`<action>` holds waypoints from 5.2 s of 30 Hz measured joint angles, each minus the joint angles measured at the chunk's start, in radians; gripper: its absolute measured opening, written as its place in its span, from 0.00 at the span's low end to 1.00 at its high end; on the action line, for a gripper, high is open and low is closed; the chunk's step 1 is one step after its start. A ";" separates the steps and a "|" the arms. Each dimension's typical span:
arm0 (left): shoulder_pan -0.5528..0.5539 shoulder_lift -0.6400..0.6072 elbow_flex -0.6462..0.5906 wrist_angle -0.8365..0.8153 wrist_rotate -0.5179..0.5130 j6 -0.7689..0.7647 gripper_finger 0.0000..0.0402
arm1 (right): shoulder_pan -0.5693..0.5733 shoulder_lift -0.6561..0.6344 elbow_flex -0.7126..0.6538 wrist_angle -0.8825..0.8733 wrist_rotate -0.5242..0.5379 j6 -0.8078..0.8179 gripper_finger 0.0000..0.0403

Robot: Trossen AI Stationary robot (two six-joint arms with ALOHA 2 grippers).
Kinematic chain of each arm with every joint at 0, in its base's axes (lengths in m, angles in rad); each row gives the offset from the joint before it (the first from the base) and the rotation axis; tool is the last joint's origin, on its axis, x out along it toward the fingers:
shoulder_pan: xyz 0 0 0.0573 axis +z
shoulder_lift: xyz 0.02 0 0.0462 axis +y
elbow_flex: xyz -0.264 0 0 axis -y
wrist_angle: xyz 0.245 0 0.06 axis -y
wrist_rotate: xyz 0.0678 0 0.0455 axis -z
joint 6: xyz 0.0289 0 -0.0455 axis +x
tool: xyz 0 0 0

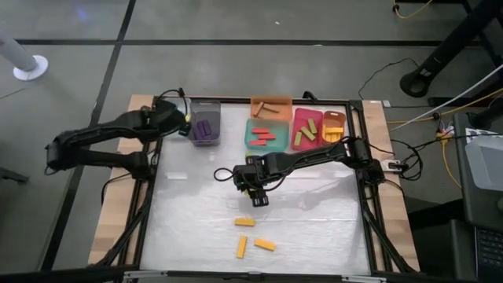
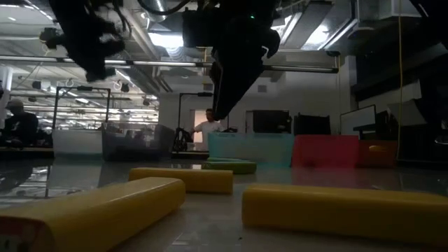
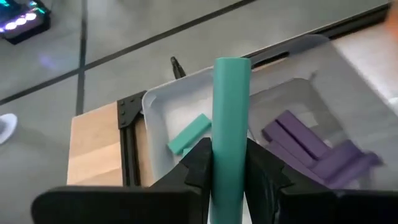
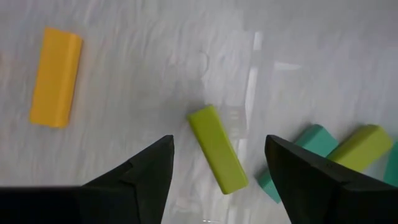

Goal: Sort blocks
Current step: Put the light blue block into the transparent bin, then put the light green block into the pink bin, then put the yellow block into the right orange bin

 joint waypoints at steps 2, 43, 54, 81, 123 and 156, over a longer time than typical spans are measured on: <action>0.054 0.007 -0.066 0.084 0.006 0.035 0.14 | 0.000 0.000 0.000 0.001 0.000 -0.014 0.63; 0.492 0.104 -0.252 0.481 0.463 0.187 0.42 | -0.021 0.152 -0.011 0.028 -0.025 -0.122 0.63; 0.466 0.102 -0.249 0.480 0.792 0.205 0.42 | -0.048 0.158 -0.010 0.027 -0.071 -0.116 0.32; 0.077 0.034 -0.248 0.941 0.862 0.234 0.42 | -0.150 0.140 0.450 -0.650 0.101 -0.162 0.25; -0.304 0.550 -0.248 1.567 0.832 0.427 0.42 | -0.655 -0.319 -0.328 -0.416 0.106 -0.006 0.30; -0.791 0.762 -0.235 1.563 0.648 0.510 0.42 | -0.655 -0.318 -0.328 -0.381 0.060 0.004 0.64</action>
